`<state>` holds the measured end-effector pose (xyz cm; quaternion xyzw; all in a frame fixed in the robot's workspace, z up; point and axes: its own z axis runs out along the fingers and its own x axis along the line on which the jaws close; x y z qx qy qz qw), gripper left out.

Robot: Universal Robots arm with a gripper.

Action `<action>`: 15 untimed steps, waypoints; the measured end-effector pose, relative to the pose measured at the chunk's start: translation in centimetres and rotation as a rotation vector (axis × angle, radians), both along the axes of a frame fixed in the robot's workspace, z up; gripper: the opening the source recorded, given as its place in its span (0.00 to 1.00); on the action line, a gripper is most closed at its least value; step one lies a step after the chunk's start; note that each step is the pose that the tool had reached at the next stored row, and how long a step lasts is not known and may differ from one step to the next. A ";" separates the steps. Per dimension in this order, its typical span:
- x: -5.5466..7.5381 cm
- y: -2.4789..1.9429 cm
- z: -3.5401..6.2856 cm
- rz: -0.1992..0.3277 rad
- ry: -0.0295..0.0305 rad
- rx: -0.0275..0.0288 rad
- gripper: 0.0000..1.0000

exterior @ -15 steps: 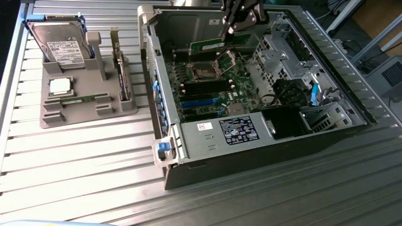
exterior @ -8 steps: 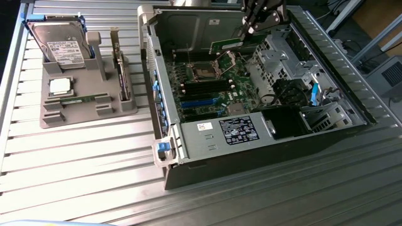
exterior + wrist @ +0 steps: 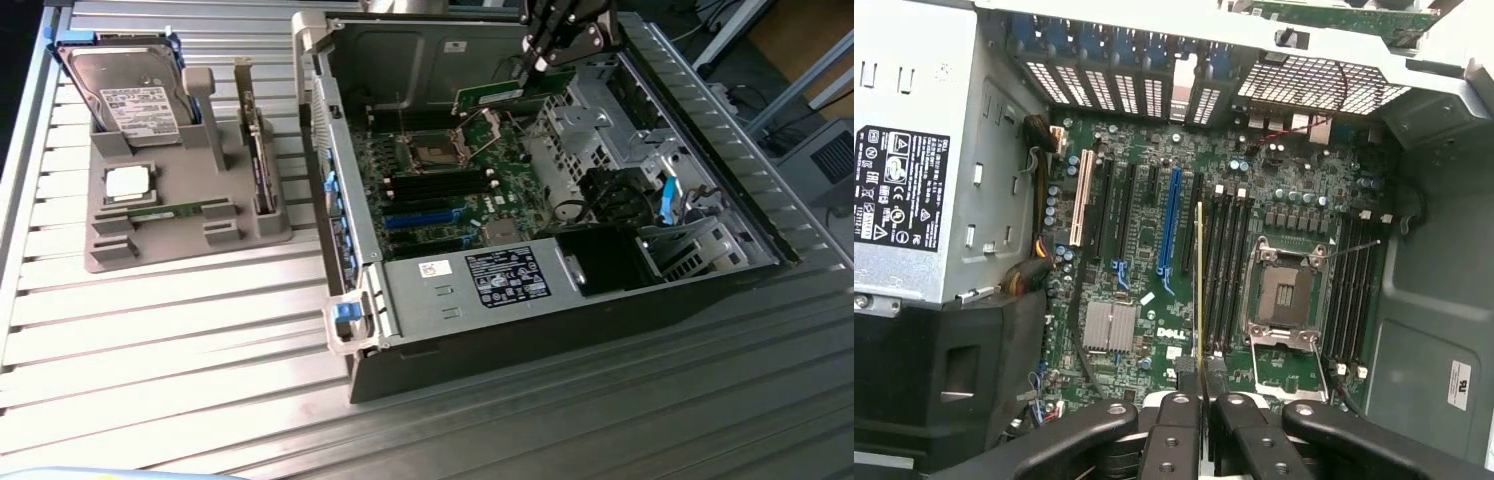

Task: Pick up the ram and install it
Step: 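Pick up the ram and move it above insertion slot, then insert the ram into the slot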

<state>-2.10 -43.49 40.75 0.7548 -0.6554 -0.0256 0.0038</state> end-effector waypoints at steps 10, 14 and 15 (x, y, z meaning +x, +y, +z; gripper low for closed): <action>0.3 0.00 -0.41 -0.042 0.0001 0.0000 0.13; 0.7 0.17 -1.06 -0.076 0.0005 -0.0007 0.13; 0.7 0.18 -1.12 -0.086 0.0005 -0.0015 0.13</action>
